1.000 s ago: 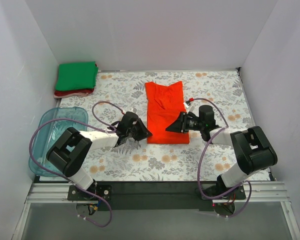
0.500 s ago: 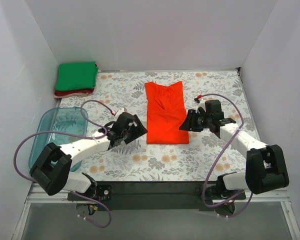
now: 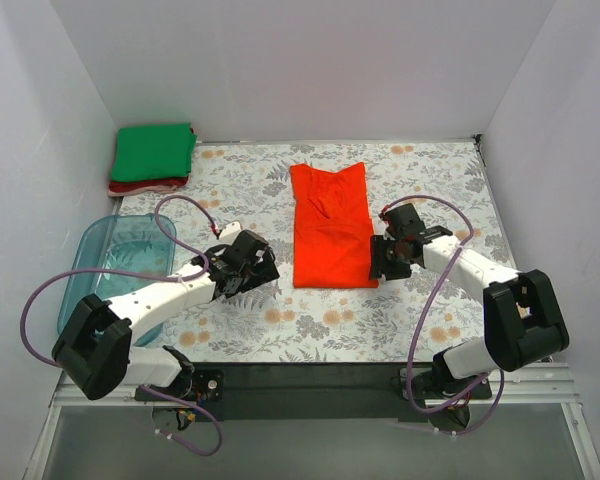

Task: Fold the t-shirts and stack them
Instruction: Fold the tshirt

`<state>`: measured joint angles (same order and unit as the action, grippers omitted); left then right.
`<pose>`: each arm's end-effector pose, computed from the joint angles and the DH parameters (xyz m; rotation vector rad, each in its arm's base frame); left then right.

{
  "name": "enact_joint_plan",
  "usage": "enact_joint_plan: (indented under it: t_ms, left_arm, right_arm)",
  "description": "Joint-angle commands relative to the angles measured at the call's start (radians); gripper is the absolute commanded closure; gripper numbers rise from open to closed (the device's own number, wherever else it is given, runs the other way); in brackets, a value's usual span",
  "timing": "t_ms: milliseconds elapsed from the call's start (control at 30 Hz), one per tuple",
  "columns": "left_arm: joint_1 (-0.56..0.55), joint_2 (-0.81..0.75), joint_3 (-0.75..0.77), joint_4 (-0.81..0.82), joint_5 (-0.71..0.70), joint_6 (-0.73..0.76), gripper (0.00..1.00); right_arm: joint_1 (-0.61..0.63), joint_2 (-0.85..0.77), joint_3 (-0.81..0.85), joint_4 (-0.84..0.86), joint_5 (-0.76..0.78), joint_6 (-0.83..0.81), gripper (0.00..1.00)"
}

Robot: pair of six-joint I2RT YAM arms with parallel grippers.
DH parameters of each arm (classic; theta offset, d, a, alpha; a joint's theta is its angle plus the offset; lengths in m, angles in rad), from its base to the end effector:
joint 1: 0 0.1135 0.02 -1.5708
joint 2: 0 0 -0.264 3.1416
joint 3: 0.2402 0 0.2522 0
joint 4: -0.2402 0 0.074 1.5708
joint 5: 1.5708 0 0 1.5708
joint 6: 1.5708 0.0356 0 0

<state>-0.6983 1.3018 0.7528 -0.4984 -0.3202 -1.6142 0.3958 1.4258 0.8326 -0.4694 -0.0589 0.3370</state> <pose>0.1941 -0.1483 0.1980 -1.2526 2.2865 -0.4691 0.2500 0.1067 0.1918 -0.0989 2.6678 0.3218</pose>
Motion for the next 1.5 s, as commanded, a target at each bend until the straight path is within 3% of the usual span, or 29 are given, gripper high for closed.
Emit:
enact_joint_plan:
  t_ms: [0,200,733,833,900,967,1167,1267,1367,1467]
  left_arm:
    - [-0.016,-0.001,0.036,-0.046,-0.034,0.025,0.13]
    - [-0.038,0.028,0.062,-0.035,-0.02,0.028,0.13]
    - [-0.09,0.261,0.2,-0.02,0.055,0.043,0.12]
    - [-0.092,0.295,0.221,-0.011,0.092,0.042,0.12]
    - [-0.092,0.313,0.232,0.001,0.116,0.04,0.12]
    - [-0.092,0.326,0.238,0.011,0.135,0.04,0.12]
    - [-0.092,0.369,0.279,0.015,0.171,0.039,0.12]
    - [-0.092,0.392,0.296,0.015,0.187,0.039,0.22]
    - [-0.093,0.413,0.312,0.014,0.202,0.042,0.42]
    - [-0.095,0.435,0.327,0.008,0.205,0.046,0.55]
  right_arm:
    - [0.021,0.016,0.053,-0.034,0.054,0.013,0.45]
    - [0.05,0.061,0.059,-0.028,0.054,0.039,0.5]
    - [0.137,0.209,-0.047,-0.009,0.24,0.074,0.55]
    - [0.138,0.232,-0.072,-0.009,0.238,0.065,0.64]
    - [0.14,0.249,-0.079,-0.005,0.229,0.054,0.78]
    - [0.144,0.255,-0.09,-0.003,0.231,0.05,0.98]
    - [0.146,0.233,-0.092,-0.003,0.205,0.031,0.99]
    - [0.146,0.217,-0.09,-0.005,0.197,0.022,0.99]
    - [0.147,0.208,-0.09,-0.005,0.189,0.016,0.99]
    - [0.147,0.211,-0.092,0.0,0.182,-0.001,0.99]
